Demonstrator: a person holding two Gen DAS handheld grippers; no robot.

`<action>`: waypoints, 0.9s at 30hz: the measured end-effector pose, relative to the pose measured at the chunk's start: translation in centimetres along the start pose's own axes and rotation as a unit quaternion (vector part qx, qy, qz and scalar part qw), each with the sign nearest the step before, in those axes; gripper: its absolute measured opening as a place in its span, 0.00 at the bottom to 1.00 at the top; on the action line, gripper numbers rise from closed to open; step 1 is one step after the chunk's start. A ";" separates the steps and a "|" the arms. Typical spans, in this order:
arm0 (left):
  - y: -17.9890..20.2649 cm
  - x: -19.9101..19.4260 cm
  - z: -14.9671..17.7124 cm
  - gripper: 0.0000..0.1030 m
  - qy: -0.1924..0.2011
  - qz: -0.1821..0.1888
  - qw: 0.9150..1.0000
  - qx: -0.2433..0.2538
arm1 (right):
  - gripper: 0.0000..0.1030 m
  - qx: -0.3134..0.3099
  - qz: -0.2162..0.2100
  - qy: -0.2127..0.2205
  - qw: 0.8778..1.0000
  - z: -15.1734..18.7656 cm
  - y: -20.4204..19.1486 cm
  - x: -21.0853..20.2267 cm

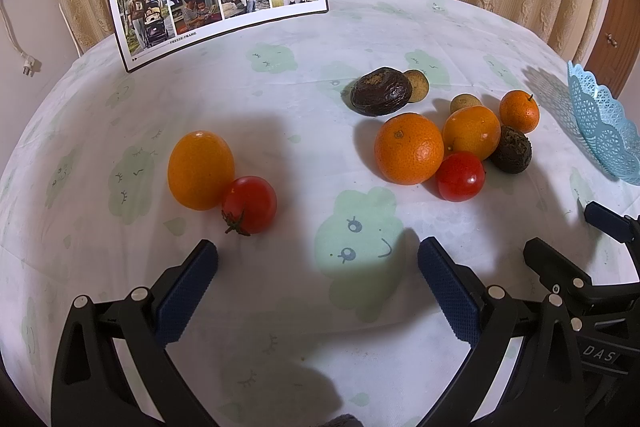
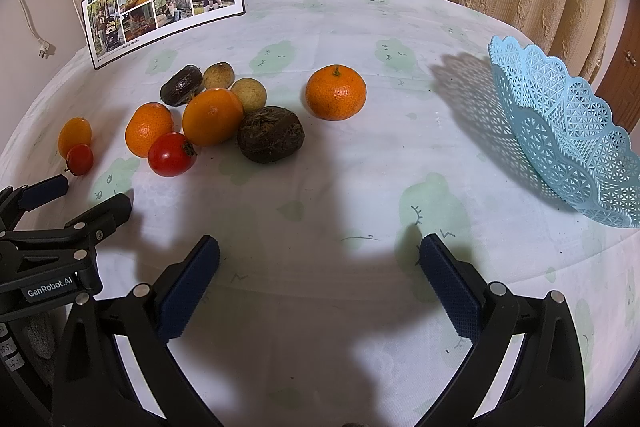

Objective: Organize fruits

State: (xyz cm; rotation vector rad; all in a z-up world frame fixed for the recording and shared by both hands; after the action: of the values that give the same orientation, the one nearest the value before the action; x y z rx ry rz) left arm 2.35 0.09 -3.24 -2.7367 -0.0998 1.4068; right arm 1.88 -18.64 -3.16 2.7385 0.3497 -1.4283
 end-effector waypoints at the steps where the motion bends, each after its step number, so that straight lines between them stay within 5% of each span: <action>1: 0.0 0.0 0.0 0.95 0.000 0.000 1.000 0.000 | 0.98 0.000 0.000 0.000 1.000 0.0 0.0 0.0; 27: -0.1 -0.2 -0.1 0.95 -0.004 -0.001 1.000 0.000 | 0.98 -0.014 -0.010 -0.008 1.000 -0.2 -0.1 0.2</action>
State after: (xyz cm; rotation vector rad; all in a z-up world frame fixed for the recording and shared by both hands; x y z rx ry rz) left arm 2.31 0.21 -3.01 -2.7312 -0.1018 1.4162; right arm 2.17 -18.43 -3.21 2.7077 0.3931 -1.4390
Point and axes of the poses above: each gripper's, at about its wrist camera, not at the fingertips, and x roughly the way its jaws point, y to its right, z to its underside, the point moved 4 cm from there along x, roughly the way its jaws point, and after that the axes turned 5 degrees about -z, right-handed, at the moved point
